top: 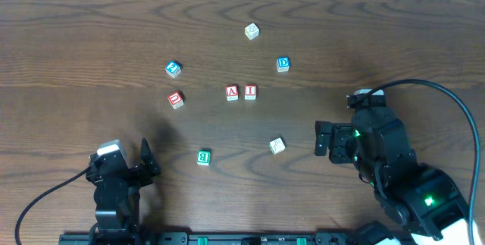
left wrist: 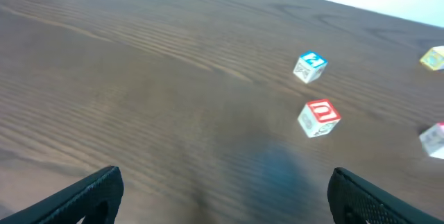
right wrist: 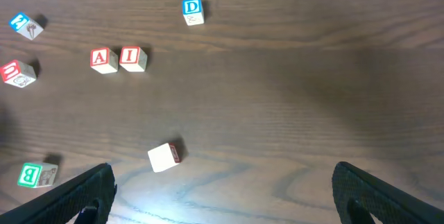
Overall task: Spell out Ai2
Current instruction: 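Move left gripper forward toward the blue-numbered 2 block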
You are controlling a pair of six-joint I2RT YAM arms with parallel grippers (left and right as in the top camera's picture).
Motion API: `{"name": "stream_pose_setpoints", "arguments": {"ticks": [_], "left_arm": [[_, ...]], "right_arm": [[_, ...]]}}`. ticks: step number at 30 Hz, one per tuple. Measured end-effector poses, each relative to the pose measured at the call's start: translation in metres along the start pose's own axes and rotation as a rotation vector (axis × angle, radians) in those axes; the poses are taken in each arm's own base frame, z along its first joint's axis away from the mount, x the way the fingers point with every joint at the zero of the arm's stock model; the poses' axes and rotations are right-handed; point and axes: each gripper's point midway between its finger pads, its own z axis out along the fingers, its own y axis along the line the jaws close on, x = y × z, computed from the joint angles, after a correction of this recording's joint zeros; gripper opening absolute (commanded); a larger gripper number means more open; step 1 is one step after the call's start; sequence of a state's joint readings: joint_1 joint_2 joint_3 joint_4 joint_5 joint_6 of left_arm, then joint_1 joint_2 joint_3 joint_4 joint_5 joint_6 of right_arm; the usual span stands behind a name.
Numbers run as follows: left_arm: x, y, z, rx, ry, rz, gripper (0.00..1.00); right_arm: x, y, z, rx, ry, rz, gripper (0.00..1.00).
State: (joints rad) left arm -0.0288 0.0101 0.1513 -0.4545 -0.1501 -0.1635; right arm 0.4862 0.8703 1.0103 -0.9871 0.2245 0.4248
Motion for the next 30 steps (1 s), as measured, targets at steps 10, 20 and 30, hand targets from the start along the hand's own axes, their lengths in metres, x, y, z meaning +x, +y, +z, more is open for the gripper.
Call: {"name": "stream_pose_setpoints", "arguments": {"ticks": [10, 20, 30], "left_arm": [[0.006, -0.036, -0.003, 0.207, 0.044, -0.077, 0.95], [-0.016, -0.047, -0.005, 0.273, -0.029, -0.213, 0.95], [-0.029, -0.050, -0.007, 0.295, -0.070, -0.291, 0.96]], "right_arm": [[0.000, 0.000, 0.000, 0.000, 0.000, 0.000, 0.99], [0.000, 0.000, 0.000, 0.000, 0.001, 0.000, 0.99], [0.001, 0.000, 0.000, 0.001, 0.002, -0.001, 0.99]]}}
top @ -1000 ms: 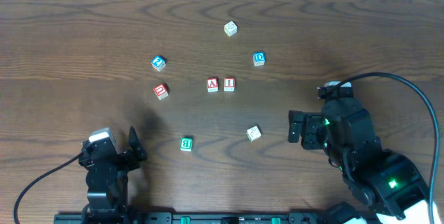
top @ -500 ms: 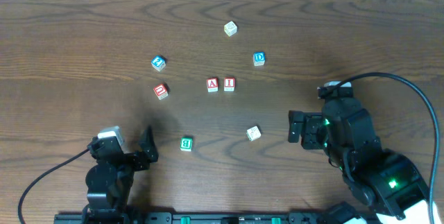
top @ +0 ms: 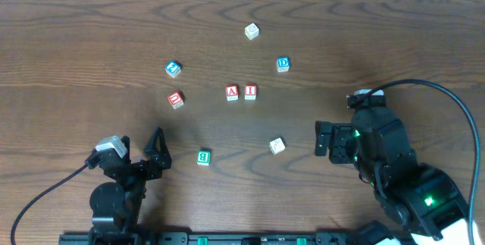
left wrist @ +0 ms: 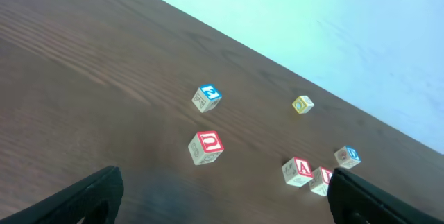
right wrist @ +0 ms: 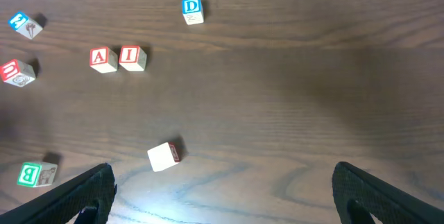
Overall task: Spell out Ai2
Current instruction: 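Move left gripper forward toward the blue-numbered 2 block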
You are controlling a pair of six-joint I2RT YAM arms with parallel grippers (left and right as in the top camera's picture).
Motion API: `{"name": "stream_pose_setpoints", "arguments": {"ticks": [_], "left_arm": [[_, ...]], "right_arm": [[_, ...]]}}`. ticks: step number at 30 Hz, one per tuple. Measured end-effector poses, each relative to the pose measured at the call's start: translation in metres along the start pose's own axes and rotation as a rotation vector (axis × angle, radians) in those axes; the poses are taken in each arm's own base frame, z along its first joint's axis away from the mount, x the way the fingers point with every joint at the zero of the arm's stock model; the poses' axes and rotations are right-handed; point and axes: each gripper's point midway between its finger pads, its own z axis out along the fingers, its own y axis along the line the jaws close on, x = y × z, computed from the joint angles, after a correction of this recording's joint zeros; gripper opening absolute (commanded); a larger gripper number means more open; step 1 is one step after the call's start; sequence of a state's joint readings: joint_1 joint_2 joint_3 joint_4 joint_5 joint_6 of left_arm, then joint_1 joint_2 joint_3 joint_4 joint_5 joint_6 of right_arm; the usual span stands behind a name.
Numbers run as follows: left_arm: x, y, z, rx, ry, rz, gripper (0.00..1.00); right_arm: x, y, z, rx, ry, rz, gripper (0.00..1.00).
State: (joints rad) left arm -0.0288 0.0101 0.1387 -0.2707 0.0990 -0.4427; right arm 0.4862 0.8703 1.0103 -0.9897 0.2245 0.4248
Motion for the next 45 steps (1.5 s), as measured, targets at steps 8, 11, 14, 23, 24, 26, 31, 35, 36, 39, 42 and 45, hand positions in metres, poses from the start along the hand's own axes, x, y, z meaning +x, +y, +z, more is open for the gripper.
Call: {"name": "stream_pose_setpoints", "arguments": {"ticks": [8, 11, 14, 23, 24, 26, 31, 35, 36, 39, 42, 45], "left_arm": [[0.010, -0.004, 0.004, 0.028, 0.059, -0.003, 0.96], [0.018, -0.002, 0.009, -0.001, 0.133, 0.022, 0.96], [0.009, -0.007, 0.012, -0.015, 0.169, 0.052, 0.96], [-0.029, -0.035, 0.049, -0.024, 0.312, 0.152, 0.96], [-0.033, -0.038, 0.053, -0.021, 0.323, 0.156, 0.96], [-0.039, -0.044, 0.061, -0.011, 0.344, 0.164, 0.96], [-0.038, -0.050, 0.075, -0.001, 0.389, 0.176, 0.96], [-0.026, -0.057, 0.081, 0.016, 0.431, 0.192, 0.96], [-0.023, -0.059, 0.082, 0.017, 0.439, 0.196, 0.96], [-0.014, -0.060, 0.089, 0.015, 0.461, 0.209, 0.96], [-0.005, -0.055, 0.101, -0.001, 0.483, 0.211, 0.96], [0.008, -0.047, 0.114, -0.025, 0.522, 0.214, 0.96]], "right_arm": [[0.019, -0.008, 0.003, 0.033, 0.072, -0.016, 0.99], [0.050, -0.016, 0.022, 0.069, 0.151, 0.034, 0.99], [0.066, -0.016, 0.035, 0.070, 0.188, 0.073, 0.99], [0.051, 0.022, 0.020, -0.163, 0.147, 0.027, 0.99], [0.049, 0.026, 0.016, -0.189, 0.144, 0.024, 0.99], [0.050, 0.031, 0.006, -0.227, 0.154, 0.015, 0.99], [0.055, 0.021, -0.021, -0.227, 0.138, 0.004, 0.99], [0.047, 0.008, -0.047, -0.234, 0.007, 0.013, 0.99], [0.046, 0.006, -0.052, -0.238, -0.020, 0.016, 0.99], [0.044, 0.000, -0.067, -0.251, -0.097, 0.025, 0.99], [0.046, -0.003, -0.068, -0.248, -0.109, 0.027, 0.99], [0.050, -0.004, -0.062, -0.237, -0.092, 0.024, 0.99]]}}
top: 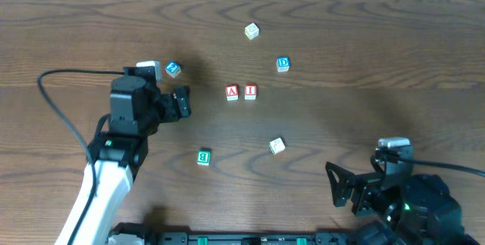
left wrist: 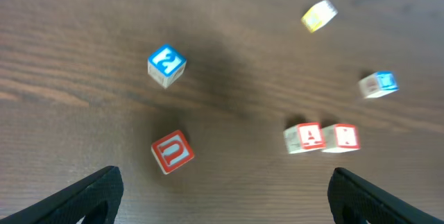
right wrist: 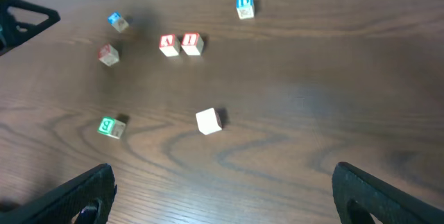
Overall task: Spell out Ai2
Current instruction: 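Move left gripper forward toward the blue-numbered 2 block, then lower left gripper over the blue 2 block and close on it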
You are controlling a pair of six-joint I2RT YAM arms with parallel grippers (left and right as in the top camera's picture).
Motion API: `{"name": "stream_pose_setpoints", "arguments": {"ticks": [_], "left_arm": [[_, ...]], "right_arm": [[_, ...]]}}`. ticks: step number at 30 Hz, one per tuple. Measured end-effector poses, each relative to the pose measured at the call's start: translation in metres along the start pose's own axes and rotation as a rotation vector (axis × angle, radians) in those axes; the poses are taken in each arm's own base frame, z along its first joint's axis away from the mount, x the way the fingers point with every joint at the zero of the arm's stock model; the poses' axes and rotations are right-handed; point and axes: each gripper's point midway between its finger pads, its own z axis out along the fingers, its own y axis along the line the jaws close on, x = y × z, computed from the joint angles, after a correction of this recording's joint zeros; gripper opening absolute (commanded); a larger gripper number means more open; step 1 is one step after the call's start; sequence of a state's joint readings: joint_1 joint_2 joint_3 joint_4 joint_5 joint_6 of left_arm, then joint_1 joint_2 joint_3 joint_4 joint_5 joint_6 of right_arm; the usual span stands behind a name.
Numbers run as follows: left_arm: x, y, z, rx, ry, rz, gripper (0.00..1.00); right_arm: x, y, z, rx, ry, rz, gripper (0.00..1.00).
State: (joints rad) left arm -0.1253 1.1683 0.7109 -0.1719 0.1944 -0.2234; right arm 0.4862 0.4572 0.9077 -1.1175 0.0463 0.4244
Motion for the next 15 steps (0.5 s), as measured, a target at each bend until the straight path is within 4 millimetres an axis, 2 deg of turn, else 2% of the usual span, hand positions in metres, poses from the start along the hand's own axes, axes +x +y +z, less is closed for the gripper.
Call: {"name": "stream_pose_setpoints", "arguments": {"ticks": [5, 15], "left_arm": [[0.002, 0.011, 0.028, -0.055, 0.069, 0.032, 0.96], [-0.041, 0.027, 0.071, -0.184, 0.109, 0.185, 0.96]], "right_arm": [[0.002, -0.001, 0.001, 0.006, 0.004, 0.000, 0.99], [0.001, -0.002, 0.001, 0.008, 0.003, 0.000, 0.99]]}}
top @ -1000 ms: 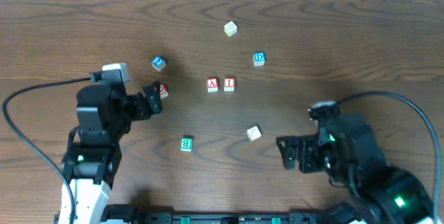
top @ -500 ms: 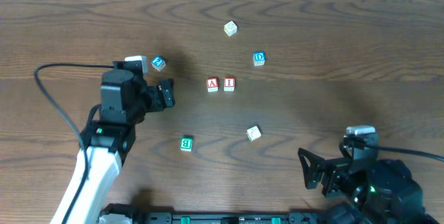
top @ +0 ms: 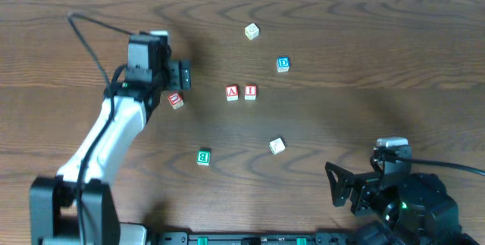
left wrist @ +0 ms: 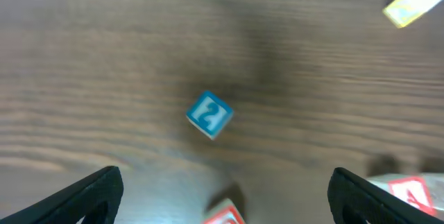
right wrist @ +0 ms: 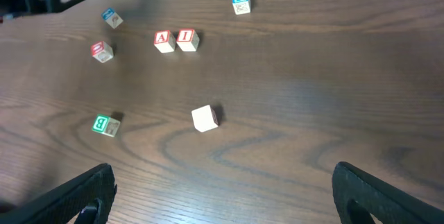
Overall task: Spell out Ai2
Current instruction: 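Lower left gripper over the blue 2 block and close on it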
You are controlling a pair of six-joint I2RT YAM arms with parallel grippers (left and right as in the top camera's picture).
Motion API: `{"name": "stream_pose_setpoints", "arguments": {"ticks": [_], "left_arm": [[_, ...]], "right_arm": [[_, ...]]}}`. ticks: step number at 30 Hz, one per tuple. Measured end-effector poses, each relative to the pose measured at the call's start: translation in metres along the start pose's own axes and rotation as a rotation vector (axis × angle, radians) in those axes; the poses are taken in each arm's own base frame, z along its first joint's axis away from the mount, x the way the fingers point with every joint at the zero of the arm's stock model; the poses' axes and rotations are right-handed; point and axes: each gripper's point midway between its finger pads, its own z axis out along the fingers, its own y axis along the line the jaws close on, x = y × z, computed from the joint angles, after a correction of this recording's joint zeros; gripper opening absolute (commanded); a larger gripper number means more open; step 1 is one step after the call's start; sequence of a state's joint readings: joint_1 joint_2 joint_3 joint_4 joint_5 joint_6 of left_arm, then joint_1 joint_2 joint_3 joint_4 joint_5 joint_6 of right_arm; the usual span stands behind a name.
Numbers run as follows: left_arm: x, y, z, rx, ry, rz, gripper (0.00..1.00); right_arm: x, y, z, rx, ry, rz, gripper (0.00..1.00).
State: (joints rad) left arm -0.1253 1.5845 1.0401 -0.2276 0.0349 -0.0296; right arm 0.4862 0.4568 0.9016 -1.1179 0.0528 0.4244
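The red A block [top: 232, 92] and red I block [top: 250, 92] sit side by side at the table's middle. A blue block marked 2 [left wrist: 209, 114] lies on the wood straight ahead of my left gripper [left wrist: 223, 182], which hangs open above it with nothing between its fingers. In the overhead view the left gripper [top: 182, 74] covers that block. The right wrist view shows the blue block [right wrist: 112, 18] at far left. My right gripper [top: 345, 188] stands open and empty at the front right, far from all blocks.
A red U block [top: 176, 100] lies just below the left gripper. A blue D block [top: 283, 64], a yellowish block [top: 251, 30], a green B block [top: 203, 156] and a white block [top: 276, 146] are scattered around the A and I.
My left gripper has moved from beside the red U block farther back, over the blue 2 block. It is still open. The right arm and all blocks stayed put.
Both arms began open, the left at the front left, the right at mid-right. The left wrist then tilted up. Later the left arm stood stretched out near the red U block and the right sat back at the front edge. Now the left hangs over the blue 2.
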Motion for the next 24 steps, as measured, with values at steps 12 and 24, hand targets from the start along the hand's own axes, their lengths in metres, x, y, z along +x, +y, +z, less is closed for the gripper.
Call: {"name": "stream_pose_setpoints", "arguments": {"ticks": [12, 24], "left_arm": [[-0.009, 0.007, 0.068, -0.047, 0.195, 0.266, 0.96], [0.016, 0.024, 0.078, -0.029, 0.325, 0.328, 1.00]], "right_arm": [[0.000, 0.000, 0.000, 0.001, 0.001, 0.000, 0.99], [0.000, 0.000, 0.000, 0.001, 0.001, 0.000, 0.99]]}}
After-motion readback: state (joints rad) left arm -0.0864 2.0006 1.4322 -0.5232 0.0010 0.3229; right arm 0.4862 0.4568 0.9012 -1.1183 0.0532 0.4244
